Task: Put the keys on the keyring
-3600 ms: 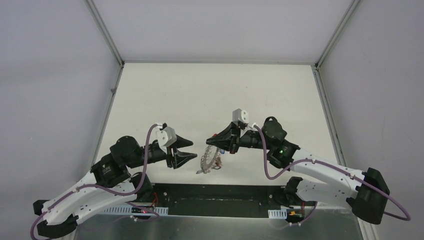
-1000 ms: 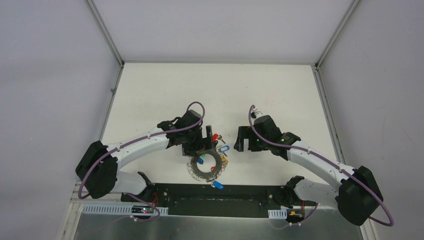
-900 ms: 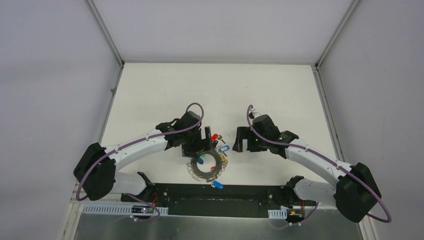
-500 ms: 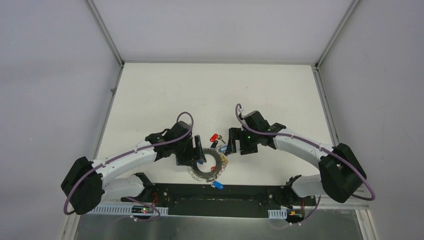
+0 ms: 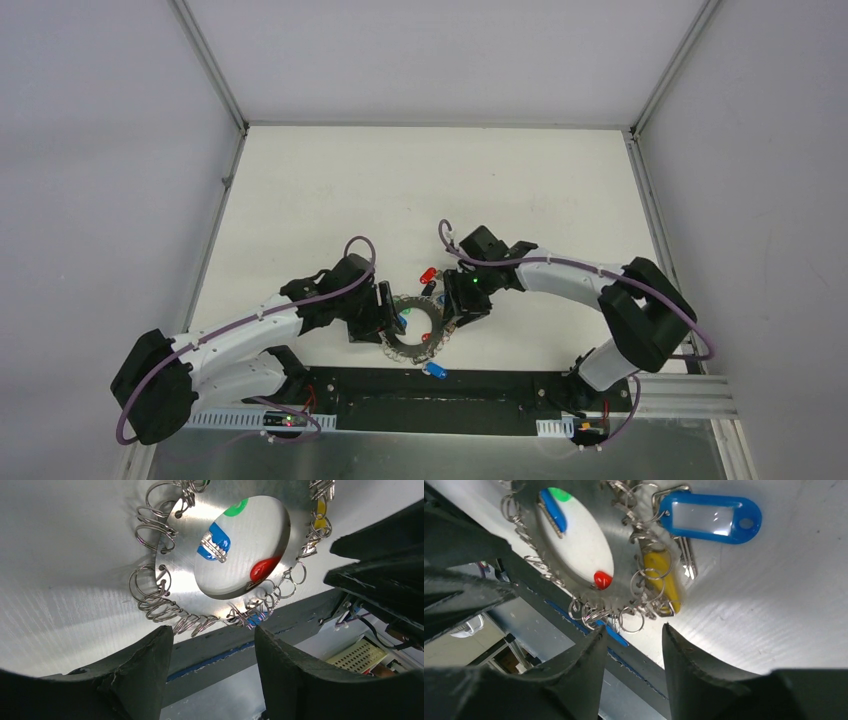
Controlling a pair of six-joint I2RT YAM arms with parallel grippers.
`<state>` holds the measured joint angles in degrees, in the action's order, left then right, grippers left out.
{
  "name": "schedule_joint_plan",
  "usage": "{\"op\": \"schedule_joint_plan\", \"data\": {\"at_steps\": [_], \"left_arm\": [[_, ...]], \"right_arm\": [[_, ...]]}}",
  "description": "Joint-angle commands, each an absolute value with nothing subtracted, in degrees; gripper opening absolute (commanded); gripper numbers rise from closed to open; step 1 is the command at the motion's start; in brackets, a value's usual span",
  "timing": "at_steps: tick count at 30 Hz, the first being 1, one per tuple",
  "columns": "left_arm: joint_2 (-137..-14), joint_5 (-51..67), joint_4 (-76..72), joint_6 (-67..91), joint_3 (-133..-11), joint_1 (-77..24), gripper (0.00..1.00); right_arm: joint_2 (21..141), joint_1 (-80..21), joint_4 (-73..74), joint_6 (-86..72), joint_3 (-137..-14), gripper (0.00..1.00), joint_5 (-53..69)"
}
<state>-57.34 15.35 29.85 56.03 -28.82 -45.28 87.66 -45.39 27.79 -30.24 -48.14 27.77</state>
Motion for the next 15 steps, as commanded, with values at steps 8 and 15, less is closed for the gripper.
{"op": "schedule_joint_plan", "data": {"at_steps": [8, 15], "left_arm": [[-55.18, 18.95, 26.25, 54.05, -30.14, -44.96, 0.57], [-51.93, 17.92, 26.13, 53.58, -30.11, -44.99, 0.56]], "right_arm": [[97.63, -45.62, 27.35, -29.09, -59.40, 0.37, 28.98], [95.62, -45.66, 30.97, -24.18, -61.59, 0.48, 25.29]]}}
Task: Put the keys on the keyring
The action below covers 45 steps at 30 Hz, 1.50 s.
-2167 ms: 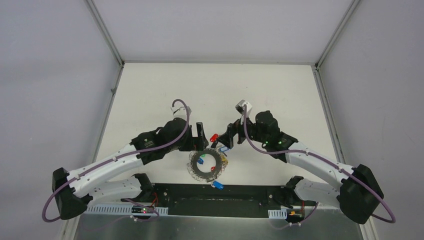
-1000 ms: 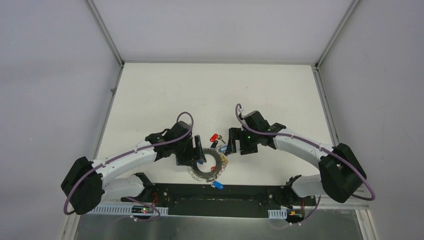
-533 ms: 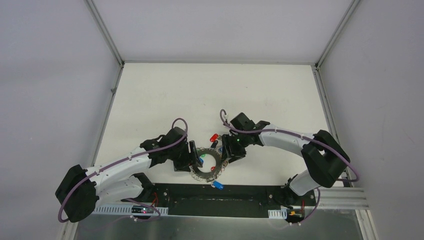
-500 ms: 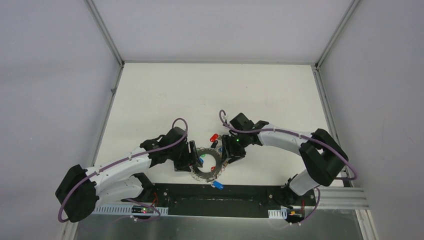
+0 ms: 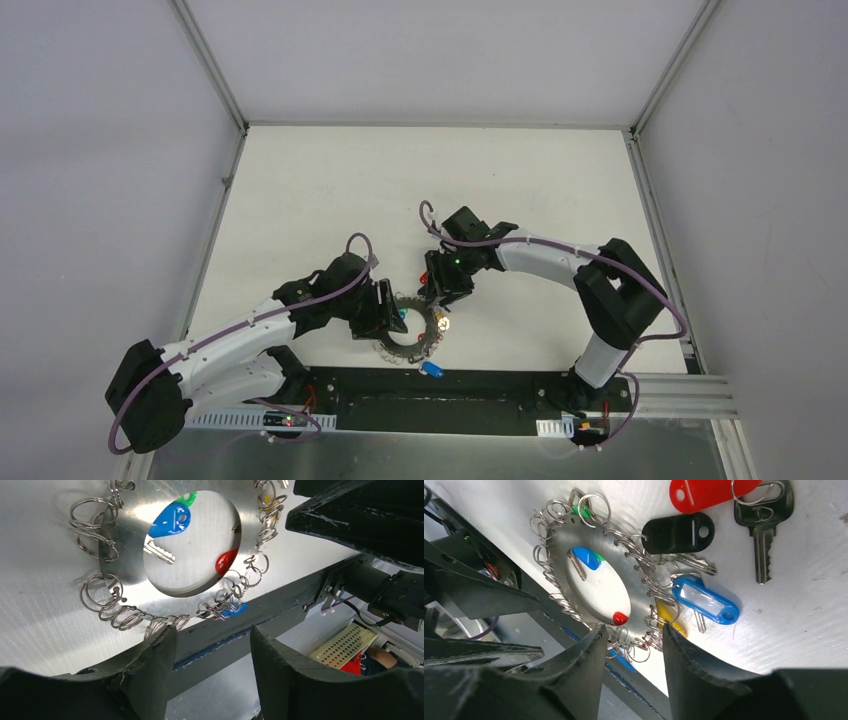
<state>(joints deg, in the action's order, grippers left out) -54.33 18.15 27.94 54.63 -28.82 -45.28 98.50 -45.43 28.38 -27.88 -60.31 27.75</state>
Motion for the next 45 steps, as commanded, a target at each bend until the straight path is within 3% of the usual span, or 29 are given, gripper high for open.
{"op": "schedule_joint_plan", "data": {"at_steps": [1, 10, 25, 36, 45], "left_arm": [[-51.51, 17.50, 26.08, 53.54, -30.06, -44.99, 0.56], [-52.26, 14.09, 26.57, 53.73, -30.77, -44.88, 0.54], [-71.45, 20.56, 28.74, 46.74, -44.69, -39.65, 0.55], [-63.11, 24.24, 28.65, 46.21, -40.14, -28.25, 0.56], [-60.51, 34.14, 29.87, 44.55, -35.40, -17.02, 0.56]], "right_arm": [[94.76, -45.69, 31.39, -23.60, -61.15, 0.49, 25.12], [91.17, -47.07, 33.47, -22.72, -58.86, 0.54, 23.15], [96.53, -45.94, 30.81, -23.80, -62.75, 0.54, 26.64], [100.28, -47.07, 32.23, -22.62, -69.53, 0.53, 27.06], [106.88, -48.75, 33.69, -21.23, -78.16, 0.49, 27.98]]}}
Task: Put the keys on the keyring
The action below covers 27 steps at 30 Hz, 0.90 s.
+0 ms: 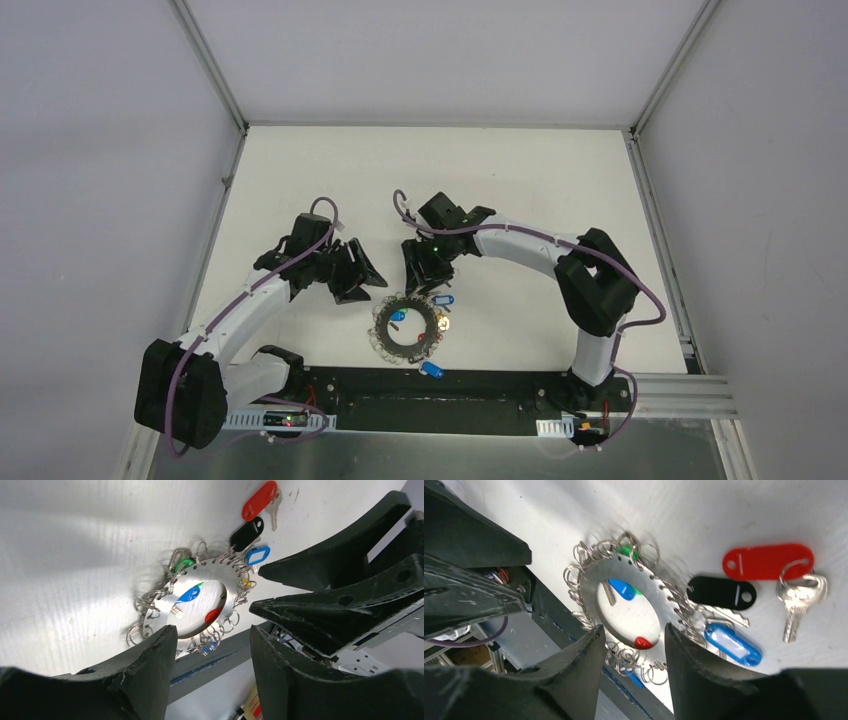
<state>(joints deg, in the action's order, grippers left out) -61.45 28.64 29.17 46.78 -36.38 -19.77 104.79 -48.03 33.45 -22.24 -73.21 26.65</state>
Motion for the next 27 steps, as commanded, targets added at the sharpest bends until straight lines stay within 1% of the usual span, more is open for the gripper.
{"op": "schedule_joint_plan", "data": {"at_steps": [1, 3, 7, 8, 12, 17, 21, 27], "left_arm": [[-60.46, 34.38, 30.08, 44.26, -35.27, -16.55, 0.56], [-60.45, 34.18, 30.11, 44.14, -35.01, -16.10, 0.55], [-62.47, 35.80, 30.40, 43.10, -36.49, -16.17, 0.41], [-63.09, 35.93, 30.79, 42.78, -37.09, -16.17, 0.40], [-64.66, 32.05, 33.21, 41.12, -39.20, -16.17, 0.39], [-64.56, 21.79, 40.16, 38.51, -42.05, -16.17, 0.42], [-62.37, 14.67, 42.99, 38.31, -42.01, -16.17, 0.41], [-59.18, 13.01, 43.38, 39.49, -39.70, -16.17, 0.41]], "right_arm": [[107.63, -48.96, 33.62, -21.46, -78.97, 0.48, 28.44], [108.94, -49.28, 33.24, -22.41, -80.35, 0.48, 29.29], [109.84, -49.89, 30.76, -24.81, -80.11, 0.45, 31.78], [109.98, -50.04, 30.19, -25.25, -80.04, 0.44, 32.12], [111.15, -50.81, 30.36, -26.03, -81.46, 0.41, 31.13], [113.94, -52.80, 33.06, -27.42, -85.41, 0.32, 26.35], [116.89, -55.23, 36.38, -27.69, -89.21, 0.31, 21.01], [119.04, -57.65, 37.81, -26.93, -92.51, 0.31, 15.61]]}}
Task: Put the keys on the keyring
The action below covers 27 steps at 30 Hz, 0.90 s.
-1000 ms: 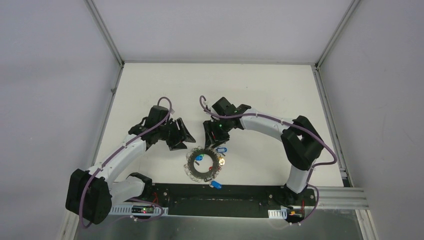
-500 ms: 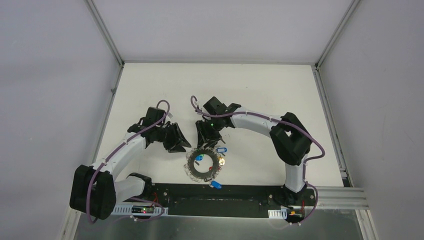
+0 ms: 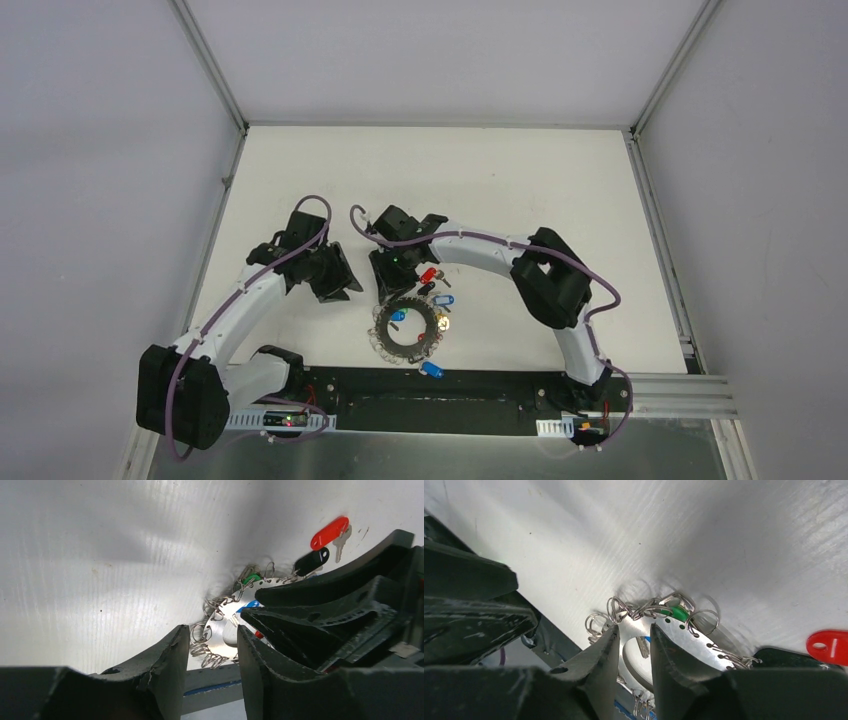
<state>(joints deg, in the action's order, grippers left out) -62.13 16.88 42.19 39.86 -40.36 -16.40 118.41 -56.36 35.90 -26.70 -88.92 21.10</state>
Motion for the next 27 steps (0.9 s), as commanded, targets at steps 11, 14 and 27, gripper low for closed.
{"op": "schedule_joint_plan", "data": {"at_steps": [11, 14, 27], "left_arm": [[-52.56, 16.31, 43.75, 43.75, -34.94, -16.17, 0.41], [-51.23, 16.78, 43.75, 44.47, -34.14, -16.17, 0.41], [-50.37, 18.50, 43.70, 45.40, -32.87, -16.17, 0.41]], "right_arm": [[124.39, -58.98, 41.32, -21.69, -102.30, 0.35, 7.63], [127.08, -58.97, 43.71, -21.60, -105.01, 0.36, 9.11], [127.23, -58.95, 46.86, -22.33, -104.02, 0.40, 12.95]]}}
